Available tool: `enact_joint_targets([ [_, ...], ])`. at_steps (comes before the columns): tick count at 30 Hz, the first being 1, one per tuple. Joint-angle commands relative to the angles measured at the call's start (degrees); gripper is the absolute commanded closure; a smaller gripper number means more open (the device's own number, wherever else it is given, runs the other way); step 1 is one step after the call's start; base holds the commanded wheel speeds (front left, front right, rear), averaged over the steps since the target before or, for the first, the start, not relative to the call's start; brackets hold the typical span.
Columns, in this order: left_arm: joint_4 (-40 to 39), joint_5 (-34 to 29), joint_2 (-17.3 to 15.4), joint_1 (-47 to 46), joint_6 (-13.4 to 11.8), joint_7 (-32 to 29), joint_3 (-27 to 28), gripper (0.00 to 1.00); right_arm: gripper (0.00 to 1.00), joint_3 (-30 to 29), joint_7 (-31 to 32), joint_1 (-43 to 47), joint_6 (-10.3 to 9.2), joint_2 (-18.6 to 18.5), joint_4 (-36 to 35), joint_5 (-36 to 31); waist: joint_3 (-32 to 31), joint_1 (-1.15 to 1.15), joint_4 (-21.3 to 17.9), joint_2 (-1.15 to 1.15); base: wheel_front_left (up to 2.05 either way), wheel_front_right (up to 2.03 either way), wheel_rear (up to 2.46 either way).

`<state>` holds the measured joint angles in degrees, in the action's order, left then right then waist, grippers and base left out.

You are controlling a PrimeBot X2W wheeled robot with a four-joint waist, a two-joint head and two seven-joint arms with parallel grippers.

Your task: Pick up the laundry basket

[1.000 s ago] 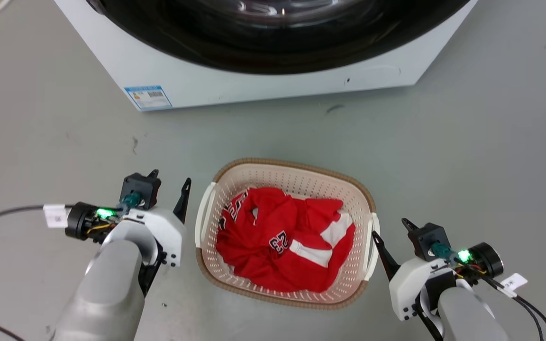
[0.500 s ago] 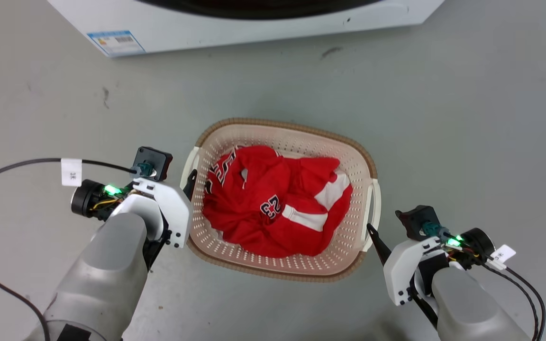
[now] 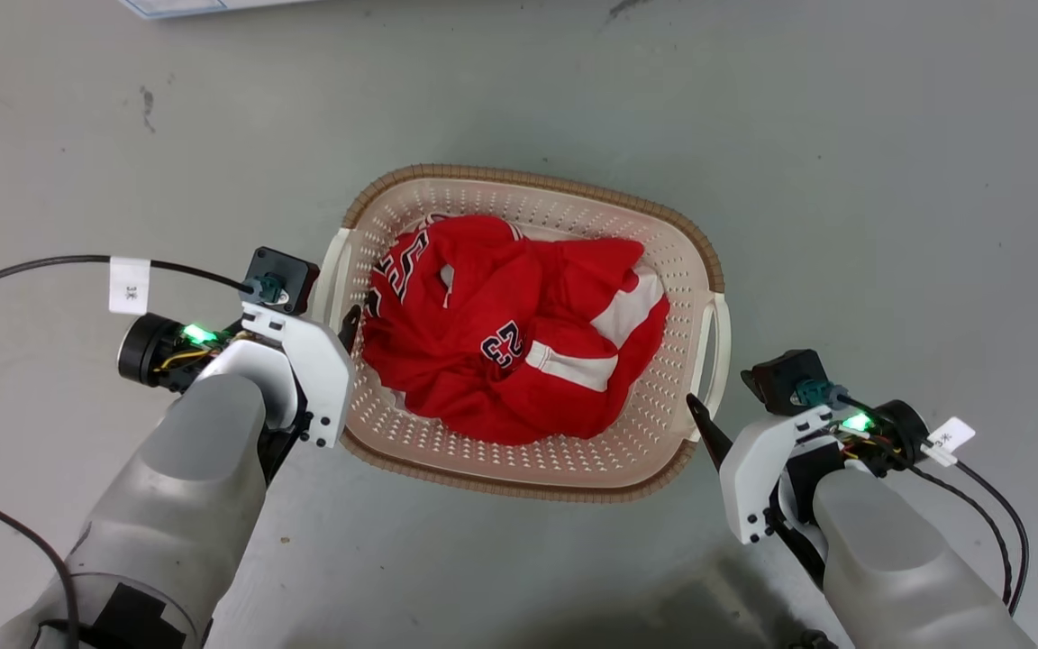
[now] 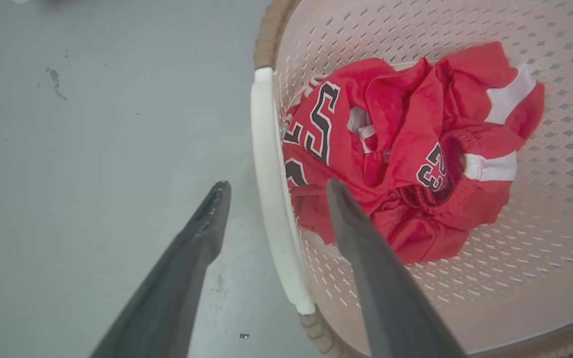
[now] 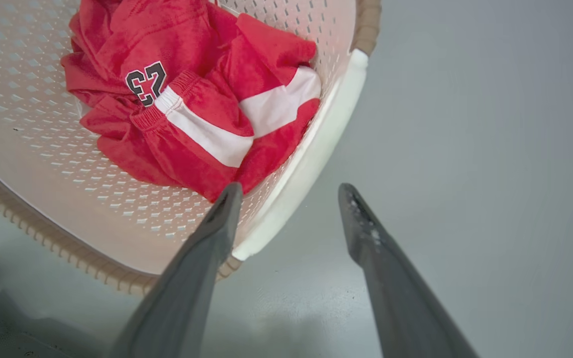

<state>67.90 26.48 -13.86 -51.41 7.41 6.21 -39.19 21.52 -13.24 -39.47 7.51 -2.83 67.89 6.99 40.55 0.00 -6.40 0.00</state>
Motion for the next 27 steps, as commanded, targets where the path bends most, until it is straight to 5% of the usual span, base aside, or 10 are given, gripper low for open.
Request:
enact_joint_targets([
  [1, 0.12, 0.37, -0.26, -0.84, 0.02, -0.12, -0.28, 0.0, 0.0, 0.19, 0.15, -0.85, -0.04, -0.09, 0.22, 0.29, 0.63, 0.0, -0.06, 0.0, 0.0, 0.0, 0.0],
  [23, 2.51, 6.7, -0.95, -5.24, 0.02, -2.73, -9.23, 0.0, 0.0, 6.59, 2.05, -5.08, -0.04, -0.1, 1.62, 8.47, 6.67, 0.0, -0.29, 0.0, 0.0, 0.0, 0.0],
  [24, 2.41, 6.82, -0.92, -5.34, 0.02, -2.75, -9.62, 0.6, 0.58, 6.93, 2.12, -5.16, -0.04, -0.1, 1.7, 8.74, 6.72, 0.0, -0.28, 0.0, 0.0, 0.0, 0.0],
  [25, 2.27, 6.95, -1.07, -5.52, 0.02, -2.31, -10.01, 1.0, 1.0, 7.0, 1.71, -5.35, -0.04, -0.1, 1.57, 9.01, 6.76, 0.0, -0.27, 0.0, 0.0, 0.0, 0.0],
  [27, 2.25, 7.48, -0.93, -5.2, 0.02, -2.93, -10.88, 1.0, 1.0, 7.44, 1.82, -5.26, -0.04, -0.1, 1.59, 9.82, 6.78, 0.0, -0.26, 0.0, 0.0, 0.0, 0.0],
])
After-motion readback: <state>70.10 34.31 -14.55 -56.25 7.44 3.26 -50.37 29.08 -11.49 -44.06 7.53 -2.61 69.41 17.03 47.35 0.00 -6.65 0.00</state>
